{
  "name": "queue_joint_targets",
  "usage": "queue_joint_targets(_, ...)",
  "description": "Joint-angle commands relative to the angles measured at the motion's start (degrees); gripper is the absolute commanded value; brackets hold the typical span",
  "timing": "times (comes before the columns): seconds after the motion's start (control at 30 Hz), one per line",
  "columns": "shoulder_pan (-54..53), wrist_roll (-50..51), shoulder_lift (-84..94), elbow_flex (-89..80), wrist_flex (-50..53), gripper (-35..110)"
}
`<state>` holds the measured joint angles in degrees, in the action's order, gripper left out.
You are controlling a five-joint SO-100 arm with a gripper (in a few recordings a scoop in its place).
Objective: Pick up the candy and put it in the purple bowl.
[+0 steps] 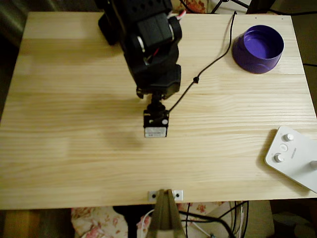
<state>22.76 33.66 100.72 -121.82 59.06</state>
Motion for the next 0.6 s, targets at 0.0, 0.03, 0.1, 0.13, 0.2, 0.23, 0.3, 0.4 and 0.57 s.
queue_joint_targets(0.0, 0.44, 1.14, 2.02, 0.35, -0.44, 26)
queue_joint_targets(0.03, 0.53, 1.14, 2.02, 0.26, -0.53, 25)
queue_joint_targets(0.1, 0.70, 1.14, 2.11, -0.18, -0.79, 25)
queue_joint_targets(0.13, 0.79, 1.14, 2.11, -0.53, -1.05, 25)
queue_joint_targets(0.2, 0.88, 0.79, 2.11, -1.41, -1.76, 25)
queue_joint_targets(0.23, 0.79, 0.53, 2.11, -1.93, -2.20, 25)
queue_joint_targets(0.3, 0.70, 0.18, 2.02, -2.90, -2.90, 25)
queue_joint_targets(0.4, 0.53, 0.00, 2.20, -3.69, -3.78, 24)
queue_joint_targets(0.57, 0.18, -0.44, 2.81, -3.78, -4.48, 20)
